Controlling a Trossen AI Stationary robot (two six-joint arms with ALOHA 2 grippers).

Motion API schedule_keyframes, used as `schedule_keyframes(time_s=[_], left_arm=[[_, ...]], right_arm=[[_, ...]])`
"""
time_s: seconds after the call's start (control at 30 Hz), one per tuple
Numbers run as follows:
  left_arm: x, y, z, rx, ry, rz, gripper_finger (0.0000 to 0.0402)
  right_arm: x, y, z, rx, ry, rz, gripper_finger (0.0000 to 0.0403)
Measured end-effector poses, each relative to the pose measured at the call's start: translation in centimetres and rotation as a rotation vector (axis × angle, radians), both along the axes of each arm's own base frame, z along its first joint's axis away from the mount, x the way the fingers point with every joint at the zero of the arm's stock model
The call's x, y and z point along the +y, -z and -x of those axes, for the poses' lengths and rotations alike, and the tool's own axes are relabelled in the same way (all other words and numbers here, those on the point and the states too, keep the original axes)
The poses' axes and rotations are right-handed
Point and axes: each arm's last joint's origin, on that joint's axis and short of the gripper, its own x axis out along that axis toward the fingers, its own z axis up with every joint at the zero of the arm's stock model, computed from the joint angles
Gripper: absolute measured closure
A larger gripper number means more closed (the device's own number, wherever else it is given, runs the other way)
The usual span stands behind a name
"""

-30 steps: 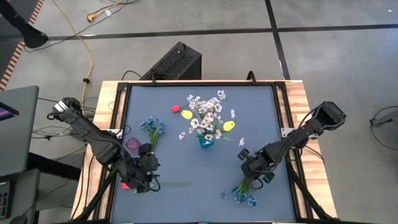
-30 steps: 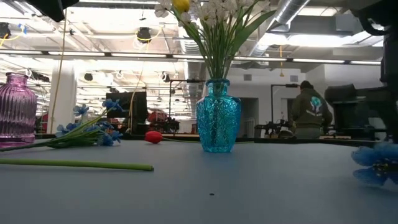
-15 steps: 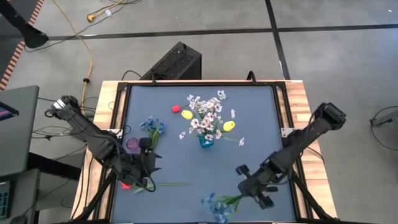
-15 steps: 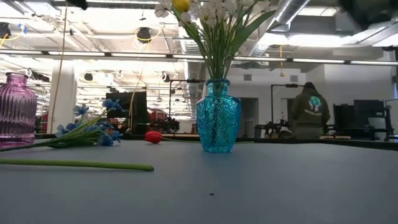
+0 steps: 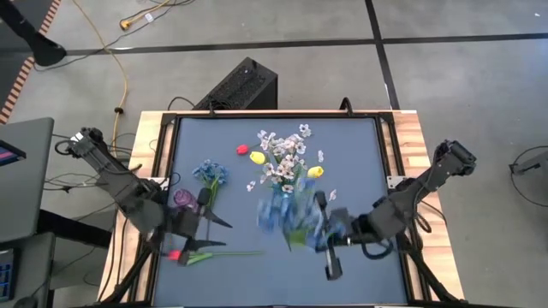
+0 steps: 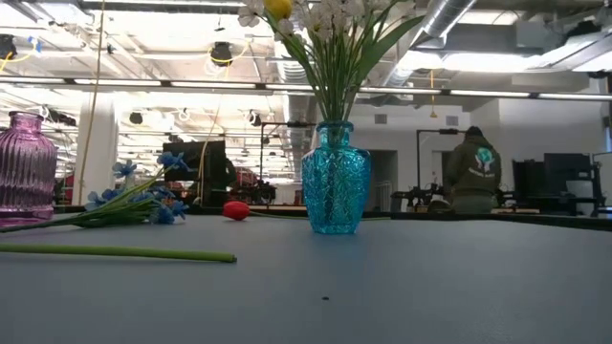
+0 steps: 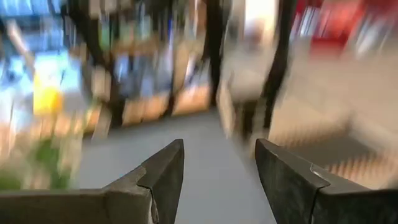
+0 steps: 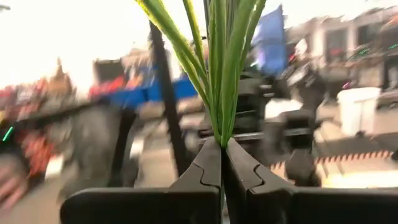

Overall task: Sort flowers into vase by color
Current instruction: Put the bottom blue flowers into the purple vase

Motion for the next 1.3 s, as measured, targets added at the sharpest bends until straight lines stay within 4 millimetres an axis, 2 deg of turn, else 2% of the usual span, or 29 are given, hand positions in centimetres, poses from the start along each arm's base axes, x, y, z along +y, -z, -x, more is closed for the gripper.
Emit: schedule_keyframes(time_s=[0.1,0.3,0.5,0.73,1.0,1.3], left_arm=[[0.0,-2.0,-0.4,-0.183,-0.023,0.116,0.0214],[1.1,-3.4,-1.4,-0.323,-0.138,0.215,0.0214],[2.1,-1.6,-4.6,-0.254,-0.176,0.282,0.0214],[2.4,-0.5,-6.5,-0.246,-0.204,0.316,0.0214],[3.1,-0.7,-6.8,-0.272,-0.253,0.327,0.0214],[3.4,-0.8,-6.9,-0.280,-0.314,0.324,0.0214]], right_arm=[[-1.0,-0.5,-0.5,-0.043,0.045,-0.029,0.0379],[-2.9,-0.4,-1.7,-0.040,0.089,0.000,0.0379],[-4.6,0.2,-2.7,0.012,0.115,0.002,0.0379],[-5.8,0.8,-3.4,0.058,0.066,0.030,0.0379],[-6.4,1.9,-3.7,0.169,0.075,0.080,0.0379],[-6.6,2.3,-4.0,0.190,0.077,0.097,0.0379]])
